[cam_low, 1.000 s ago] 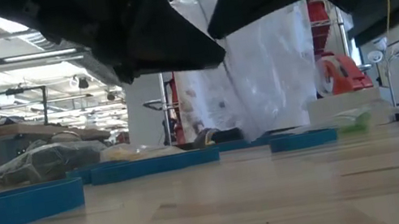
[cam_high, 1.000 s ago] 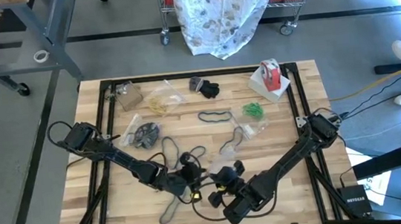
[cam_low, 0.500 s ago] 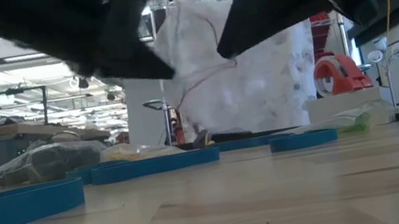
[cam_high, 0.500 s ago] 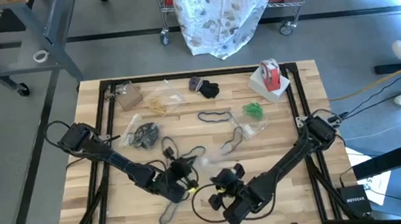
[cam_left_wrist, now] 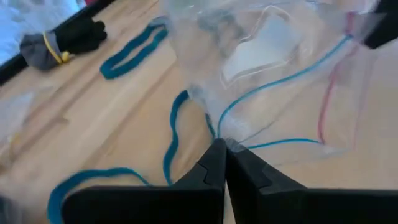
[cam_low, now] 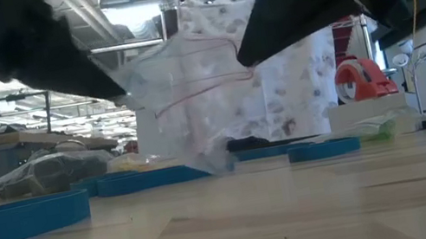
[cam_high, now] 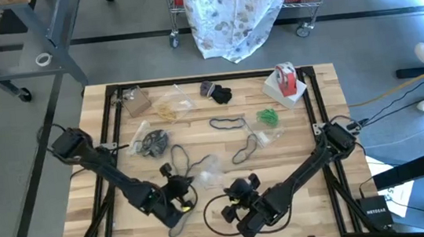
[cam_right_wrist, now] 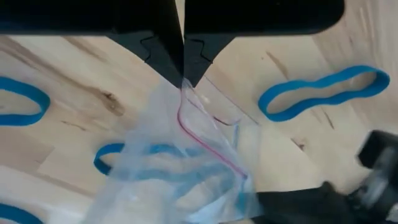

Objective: Sort rubber bands
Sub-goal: Open the transparent zip bag

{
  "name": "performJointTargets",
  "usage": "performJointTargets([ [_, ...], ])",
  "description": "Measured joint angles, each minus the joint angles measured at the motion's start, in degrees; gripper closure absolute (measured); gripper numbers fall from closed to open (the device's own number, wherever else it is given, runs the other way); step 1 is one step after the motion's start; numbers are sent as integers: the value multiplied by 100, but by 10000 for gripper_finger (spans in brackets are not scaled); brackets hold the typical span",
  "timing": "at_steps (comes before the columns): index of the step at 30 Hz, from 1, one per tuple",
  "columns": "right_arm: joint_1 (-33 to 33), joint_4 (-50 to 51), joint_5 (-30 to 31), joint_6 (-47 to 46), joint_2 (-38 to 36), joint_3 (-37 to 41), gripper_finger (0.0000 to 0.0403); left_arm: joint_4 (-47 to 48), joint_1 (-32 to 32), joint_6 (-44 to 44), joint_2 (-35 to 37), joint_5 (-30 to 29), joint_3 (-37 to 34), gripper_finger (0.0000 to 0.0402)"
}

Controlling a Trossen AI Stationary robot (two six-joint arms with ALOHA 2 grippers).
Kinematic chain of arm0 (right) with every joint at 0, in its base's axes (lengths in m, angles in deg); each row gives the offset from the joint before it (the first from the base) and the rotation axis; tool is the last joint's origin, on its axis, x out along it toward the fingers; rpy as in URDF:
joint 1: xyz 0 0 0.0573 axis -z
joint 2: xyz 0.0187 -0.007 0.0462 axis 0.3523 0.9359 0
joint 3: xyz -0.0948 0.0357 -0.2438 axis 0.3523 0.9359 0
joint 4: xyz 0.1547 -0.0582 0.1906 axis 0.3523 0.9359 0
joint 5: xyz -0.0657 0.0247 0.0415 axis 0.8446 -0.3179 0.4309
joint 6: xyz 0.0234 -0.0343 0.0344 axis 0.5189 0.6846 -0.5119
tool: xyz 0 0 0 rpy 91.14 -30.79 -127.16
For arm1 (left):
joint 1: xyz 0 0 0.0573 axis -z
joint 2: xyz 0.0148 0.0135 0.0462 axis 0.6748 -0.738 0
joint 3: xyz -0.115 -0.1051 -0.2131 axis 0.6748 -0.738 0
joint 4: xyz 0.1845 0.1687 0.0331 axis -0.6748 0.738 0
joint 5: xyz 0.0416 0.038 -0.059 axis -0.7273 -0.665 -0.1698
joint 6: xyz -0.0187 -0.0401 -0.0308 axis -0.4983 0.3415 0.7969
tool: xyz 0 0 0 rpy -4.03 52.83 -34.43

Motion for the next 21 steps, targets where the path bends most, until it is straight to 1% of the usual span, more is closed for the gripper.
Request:
performJointTargets([
  [3, 14, -15, -3, 0, 0, 0, 403, 303, 107, 435, 112, 19, 2, 401],
  [6, 7, -82, 21, 17, -2, 2, 403, 309, 220, 541, 270, 56, 12, 401],
  [11, 45, -157, 25, 203, -4, 2, 402, 301, 360, 119, 535, 128, 218, 401],
  [16, 244, -171, 17, 565, -4, 2, 402, 341, 299, -70, 569, 136, 293, 401],
  [18, 336, -170, -146, 930, -4, 2, 402, 489, 239, 7, 569, 140, 293, 401],
  [21, 469, -131, -740, 1653, -52, 4, 396, 698, 132, 223, 569, 144, 294, 401],
])
